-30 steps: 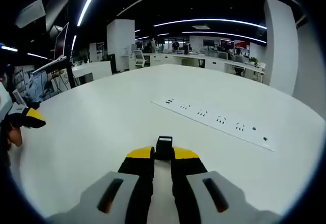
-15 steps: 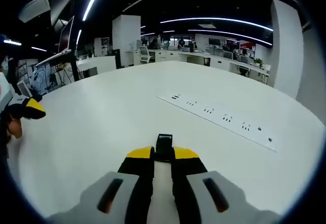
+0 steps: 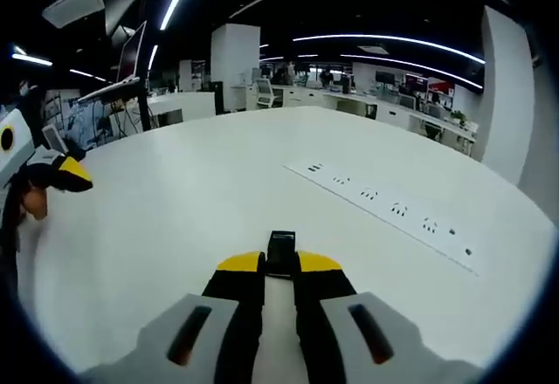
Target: Snap the two parts of the plastic buckle together until the buckle closes and remains connected.
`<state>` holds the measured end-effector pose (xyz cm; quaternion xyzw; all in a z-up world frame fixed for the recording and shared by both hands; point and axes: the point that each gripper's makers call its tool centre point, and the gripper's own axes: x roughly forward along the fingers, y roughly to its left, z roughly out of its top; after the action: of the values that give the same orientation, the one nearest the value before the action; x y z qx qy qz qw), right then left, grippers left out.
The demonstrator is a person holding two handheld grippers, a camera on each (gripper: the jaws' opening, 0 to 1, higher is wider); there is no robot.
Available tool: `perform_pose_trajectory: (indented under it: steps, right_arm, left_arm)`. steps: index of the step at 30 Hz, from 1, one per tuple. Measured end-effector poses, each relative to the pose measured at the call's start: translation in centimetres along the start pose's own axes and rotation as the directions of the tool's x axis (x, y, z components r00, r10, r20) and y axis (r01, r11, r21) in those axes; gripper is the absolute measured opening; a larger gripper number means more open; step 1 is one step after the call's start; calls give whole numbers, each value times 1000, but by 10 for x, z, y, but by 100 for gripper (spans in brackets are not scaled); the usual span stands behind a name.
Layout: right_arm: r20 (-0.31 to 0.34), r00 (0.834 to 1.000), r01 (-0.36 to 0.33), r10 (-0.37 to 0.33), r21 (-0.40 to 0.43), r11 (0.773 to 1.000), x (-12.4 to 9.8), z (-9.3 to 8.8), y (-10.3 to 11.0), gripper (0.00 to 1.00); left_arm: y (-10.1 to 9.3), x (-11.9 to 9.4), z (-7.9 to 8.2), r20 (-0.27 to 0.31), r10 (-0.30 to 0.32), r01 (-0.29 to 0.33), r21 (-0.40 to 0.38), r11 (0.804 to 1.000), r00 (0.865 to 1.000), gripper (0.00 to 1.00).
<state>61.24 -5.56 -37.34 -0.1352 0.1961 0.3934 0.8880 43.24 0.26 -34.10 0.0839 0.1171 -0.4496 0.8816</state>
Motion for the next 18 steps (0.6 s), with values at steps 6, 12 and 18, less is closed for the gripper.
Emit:
perform_pose_trajectory:
  steps: [6, 12, 18]
  right_arm:
    - [12, 995, -102, 103, -66, 993, 0, 1, 13, 11]
    - [8, 992, -124, 125, -84, 989, -3, -2, 23, 11]
    - [23, 992, -120, 122, -63, 991, -2, -2, 22, 33]
  left_arm:
    - [-3, 1, -3, -10, -12, 12, 6, 1000, 1000, 99]
    - [-1, 2, -4, -13, -7, 7, 3, 1000, 1000, 99]
    - [-1, 3, -6, -19, -7, 7, 2, 1000, 1000, 99]
